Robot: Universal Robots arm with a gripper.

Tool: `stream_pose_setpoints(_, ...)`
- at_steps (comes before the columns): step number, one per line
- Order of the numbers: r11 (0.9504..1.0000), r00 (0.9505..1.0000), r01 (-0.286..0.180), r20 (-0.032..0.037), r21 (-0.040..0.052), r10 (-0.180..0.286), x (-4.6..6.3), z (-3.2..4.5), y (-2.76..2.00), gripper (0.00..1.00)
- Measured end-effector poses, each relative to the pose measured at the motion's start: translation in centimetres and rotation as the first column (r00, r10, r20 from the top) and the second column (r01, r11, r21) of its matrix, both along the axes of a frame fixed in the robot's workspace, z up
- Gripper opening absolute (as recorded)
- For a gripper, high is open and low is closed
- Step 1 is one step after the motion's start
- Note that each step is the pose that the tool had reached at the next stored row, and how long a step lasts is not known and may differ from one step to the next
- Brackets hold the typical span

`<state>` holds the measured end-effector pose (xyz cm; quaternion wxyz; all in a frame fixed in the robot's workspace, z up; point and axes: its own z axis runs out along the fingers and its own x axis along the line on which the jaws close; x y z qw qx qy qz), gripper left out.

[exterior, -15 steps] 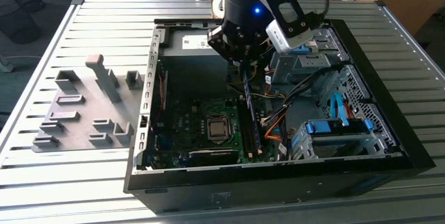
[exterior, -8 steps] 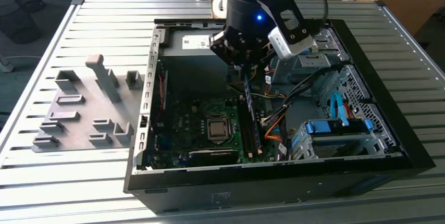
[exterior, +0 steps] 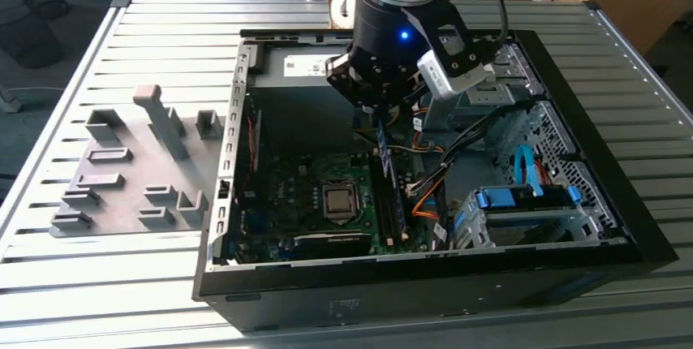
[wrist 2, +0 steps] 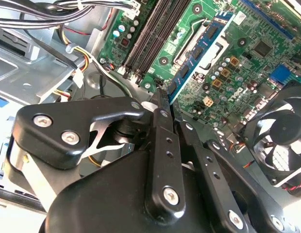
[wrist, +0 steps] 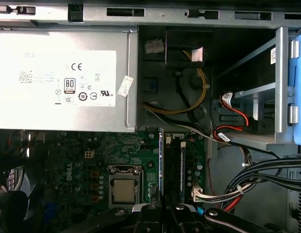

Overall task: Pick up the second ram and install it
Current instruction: 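Insert the second ram into the second slot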

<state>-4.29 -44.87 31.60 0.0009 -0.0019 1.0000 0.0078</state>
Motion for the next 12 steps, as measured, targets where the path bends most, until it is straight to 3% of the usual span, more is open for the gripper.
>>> stream_pose_setpoints(6,1.0000,1.0000,0.000,-0.0009,0.0007,0.000,0.0,-0.13,0.01,0.14)
stream_pose_setpoints(9,1.0000,0.9999,0.000,-0.0102,0.0003,0.000,0.0,-0.55,-0.07,0.14)
stream_pose_setpoints(12,1.0000,0.9999,0.000,-0.0142,0.0002,0.000,0.1,-1.10,-0.15,0.14)
